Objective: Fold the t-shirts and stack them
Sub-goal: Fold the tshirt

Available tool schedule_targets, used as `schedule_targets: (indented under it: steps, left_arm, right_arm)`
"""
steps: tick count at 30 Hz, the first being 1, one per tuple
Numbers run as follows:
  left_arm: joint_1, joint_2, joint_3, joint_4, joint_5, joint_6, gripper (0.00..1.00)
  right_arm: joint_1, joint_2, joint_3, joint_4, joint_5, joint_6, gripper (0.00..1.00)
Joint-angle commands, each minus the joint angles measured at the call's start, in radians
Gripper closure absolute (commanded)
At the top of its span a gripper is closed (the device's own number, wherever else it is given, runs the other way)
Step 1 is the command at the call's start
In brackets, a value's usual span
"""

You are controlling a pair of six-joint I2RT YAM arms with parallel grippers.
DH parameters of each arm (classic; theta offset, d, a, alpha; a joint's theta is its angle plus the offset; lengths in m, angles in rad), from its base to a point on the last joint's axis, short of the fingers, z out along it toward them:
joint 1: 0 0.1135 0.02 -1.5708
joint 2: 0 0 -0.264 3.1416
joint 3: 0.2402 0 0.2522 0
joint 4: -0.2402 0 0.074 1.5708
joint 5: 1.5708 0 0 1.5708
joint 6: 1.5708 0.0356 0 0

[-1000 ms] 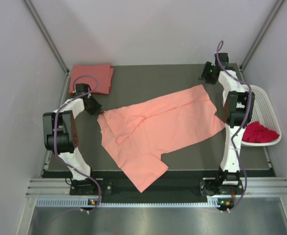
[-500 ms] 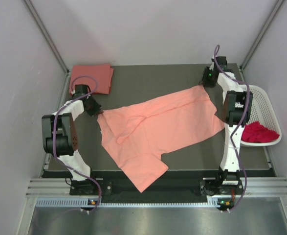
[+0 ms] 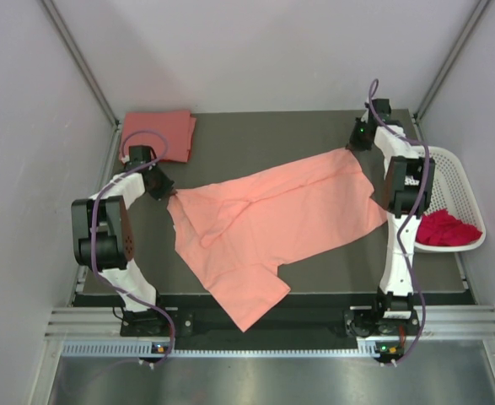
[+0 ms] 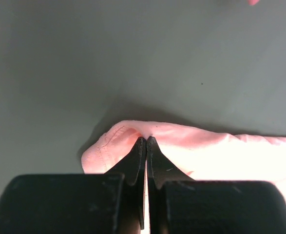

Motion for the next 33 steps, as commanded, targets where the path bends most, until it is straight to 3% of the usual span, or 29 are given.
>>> schedule_targets:
  steps: [1,7,11,20,25,26,27,28,30,31,33]
  left_arm:
    - [0.003,-0.051,-0.017,0.049,-0.066,-0.029,1.00]
    - [0.004,-0.055,-0.048,0.112,-0.108,-0.079,1.00]
    - [0.006,-0.051,-0.039,0.132,-0.128,-0.083,1.00]
    - [0.021,0.004,0.058,0.109,-0.212,-0.034,1.00]
    - [0.026,0.084,0.170,0.040,-0.191,0.003,1.00]
    - [0.024,0.096,0.187,0.022,-0.179,0.003,1.00]
    - [0.026,0.107,0.203,0.011,-0.174,0.003,0.94]
    - [0.026,0.106,0.201,0.005,-0.171,0.000,0.88]
    - [0.026,0.083,0.185,-0.009,-0.182,0.000,0.74]
    - [0.024,0.071,0.181,-0.035,-0.191,0.003,0.63]
    - [0.026,0.028,0.178,-0.063,-0.221,0.015,0.53]
  right_arm:
    - [-0.021,0.009,0.036,0.047,0.032,0.030,1.00]
    - [-0.027,-0.015,0.002,0.148,0.086,0.088,1.00]
    - [-0.018,0.012,0.051,0.168,0.040,0.111,1.00]
    - [0.027,0.062,0.113,0.222,-0.014,0.155,1.00]
    - [0.044,0.116,0.214,0.223,-0.052,0.194,1.00]
    - [0.044,0.120,0.228,0.219,-0.055,0.198,0.95]
    - [0.044,0.122,0.241,0.213,-0.055,0.203,0.89]
    - [0.044,0.119,0.255,0.194,-0.054,0.200,0.72]
    - [0.044,0.108,0.288,0.165,-0.043,0.188,0.66]
    - [0.039,0.084,0.294,0.127,-0.023,0.183,0.61]
    - [0.034,0.024,0.294,0.073,0.023,0.162,0.50]
